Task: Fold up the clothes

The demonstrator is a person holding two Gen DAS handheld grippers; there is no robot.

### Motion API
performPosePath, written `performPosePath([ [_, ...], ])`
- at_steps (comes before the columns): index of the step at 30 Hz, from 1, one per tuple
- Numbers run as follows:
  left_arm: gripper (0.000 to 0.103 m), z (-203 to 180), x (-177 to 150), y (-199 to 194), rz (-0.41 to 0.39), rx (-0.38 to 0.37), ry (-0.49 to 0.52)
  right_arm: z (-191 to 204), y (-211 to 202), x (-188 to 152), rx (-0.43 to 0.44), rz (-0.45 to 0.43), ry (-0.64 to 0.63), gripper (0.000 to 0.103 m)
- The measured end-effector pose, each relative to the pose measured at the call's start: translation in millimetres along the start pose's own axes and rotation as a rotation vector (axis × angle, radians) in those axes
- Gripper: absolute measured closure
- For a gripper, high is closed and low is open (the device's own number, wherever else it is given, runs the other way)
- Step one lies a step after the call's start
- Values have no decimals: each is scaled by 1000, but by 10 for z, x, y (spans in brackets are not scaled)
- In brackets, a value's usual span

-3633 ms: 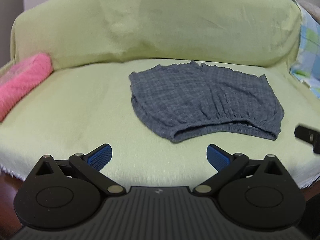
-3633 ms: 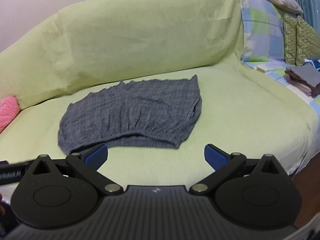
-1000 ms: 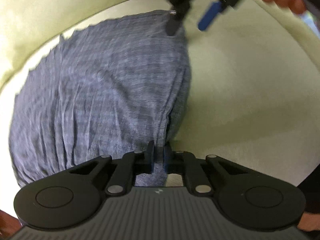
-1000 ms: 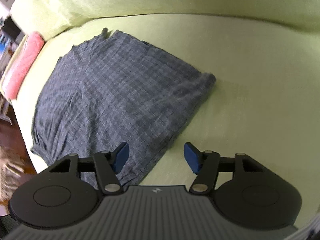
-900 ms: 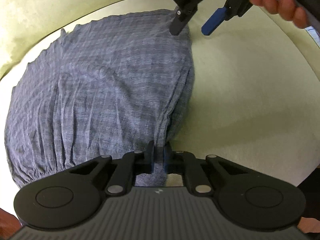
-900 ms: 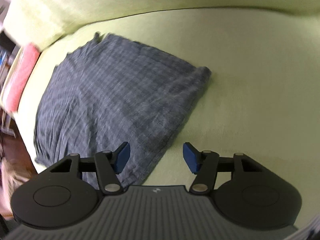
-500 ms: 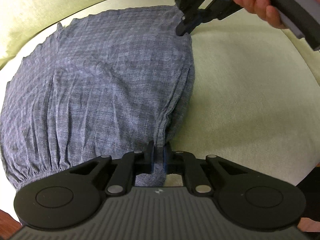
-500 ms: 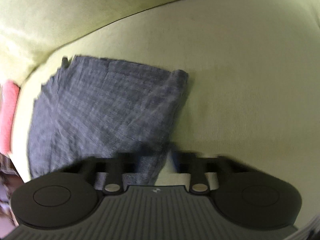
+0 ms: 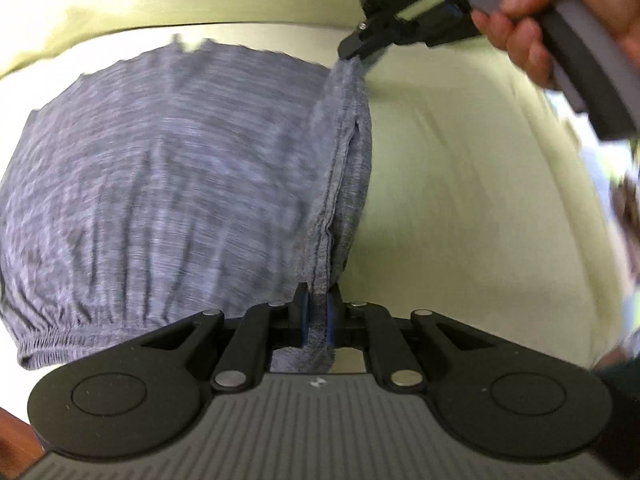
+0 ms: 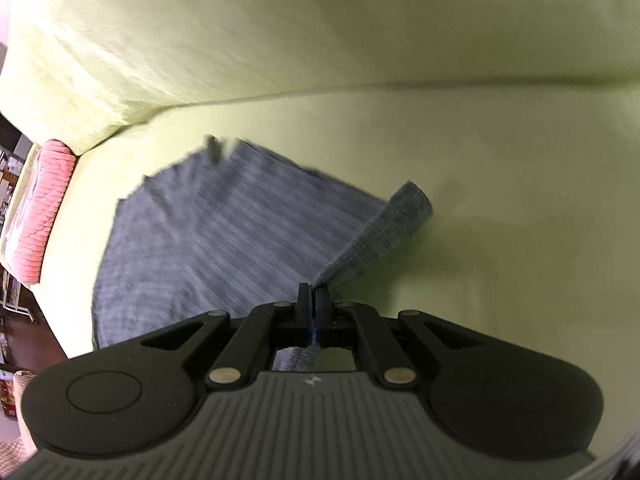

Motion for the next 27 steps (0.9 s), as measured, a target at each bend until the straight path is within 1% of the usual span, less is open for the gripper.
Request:
performPosePath([
  [1,97,91,41,-61,-15,-5,-22,103,-1,43,4,-8,-8,102],
  [2,97,218,91,-142,-33,-11,-49,329,19,124,6,-24,-34,102],
  [4,97,558,191,-340,-79,-30,-106,597,62,213,10,-42,-57,102],
  [5,97,726,235,-429,-100,-40,-130,823,100,291,20,-57,-70,102],
  [8,97,1184,301,-634,-138,-54,-178,1227,185,405,24,-82,-99,102],
  [10,97,1482,316,-743,-147,-35,-197,1672,334,486,33,-101,-121,102],
  [12,97,1880,317,-868,-146,-3,-229,2065,517,503,43,-102,-144,102],
  [14,97,2150,259,-929,-143,8,-263,2530,734,495,57,-102,-179,102],
  [15,97,2266,221,-944,-142,13,-280,2669,801,483,60,-102,-197,102],
  [17,97,2445,176,-941,-138,19,-307,3043,1000,434,70,-100,-247,102],
  [20,97,2665,88,-909,-129,12,-340,3425,1240,334,69,-88,-315,102],
  [22,97,2725,51,-897,-127,2,-351,3584,1361,268,60,-77,-355,102],
  [27,97,2640,-68,-946,-135,-27,-366,3741,1416,111,53,-80,-430,102],
])
Point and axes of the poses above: each gripper's, at about its wrist camera, not at the fingertips, and y roughly the way its jaws point, z to its left, x to its top, the point moved 4 cm from there along y, roughly the way its jaws point, and after that the axes turned 14 degrees about -x, right-handed, at the moved point
